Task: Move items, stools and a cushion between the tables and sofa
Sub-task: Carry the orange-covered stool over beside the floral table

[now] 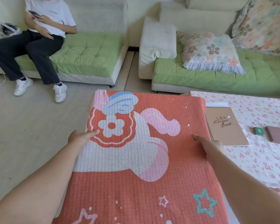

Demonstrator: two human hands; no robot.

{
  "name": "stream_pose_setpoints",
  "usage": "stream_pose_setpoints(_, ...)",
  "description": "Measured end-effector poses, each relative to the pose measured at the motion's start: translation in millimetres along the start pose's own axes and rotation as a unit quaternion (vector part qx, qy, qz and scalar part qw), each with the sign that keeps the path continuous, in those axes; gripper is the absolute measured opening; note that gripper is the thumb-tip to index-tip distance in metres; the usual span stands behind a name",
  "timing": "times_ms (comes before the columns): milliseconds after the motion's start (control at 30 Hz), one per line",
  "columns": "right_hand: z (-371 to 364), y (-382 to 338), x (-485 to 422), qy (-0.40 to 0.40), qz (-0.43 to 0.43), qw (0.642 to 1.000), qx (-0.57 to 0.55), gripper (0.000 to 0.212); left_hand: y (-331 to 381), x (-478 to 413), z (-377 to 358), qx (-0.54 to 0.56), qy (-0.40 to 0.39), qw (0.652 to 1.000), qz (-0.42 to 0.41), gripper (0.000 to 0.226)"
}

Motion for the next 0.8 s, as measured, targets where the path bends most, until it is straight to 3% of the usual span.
stream_pose_setpoints(267, -48, -51, -63, 0.023, -0.012, 1.0, 0.002, 0.084, 50, -94, -21, -0.008, -0.018, 1.0, -0.003, 0.052)
stream_pose_setpoints(467, -90, -87, -114, 0.027, -0.027, 0.999, 0.015, 0.075, 78, -170, -36, -0.004, -0.049, 0.999, 0.019, 0.035)
stream_pose_setpoints(600, -109, -103, -139, 0.019, -0.017, 0.999, 0.032, 0.069, 83, -209, -48, -0.01, -0.052, 0.998, 0.038, 0.045)
stream_pose_setpoints(800, -137, -114, -189, 0.019, -0.025, 0.998, 0.049, 0.065, 86, -267, -80, -0.012, -0.056, 0.998, 0.04, 0.041)
Point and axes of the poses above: each hand's wrist, its own x-axis away from the middle knuckle, its own z-axis out of the back of the hand, y = z × x, the point moved 3 cm from there along -x, towards the middle knuckle, and after that the axes turned 5 degrees about -y, right-handed, at the moved point
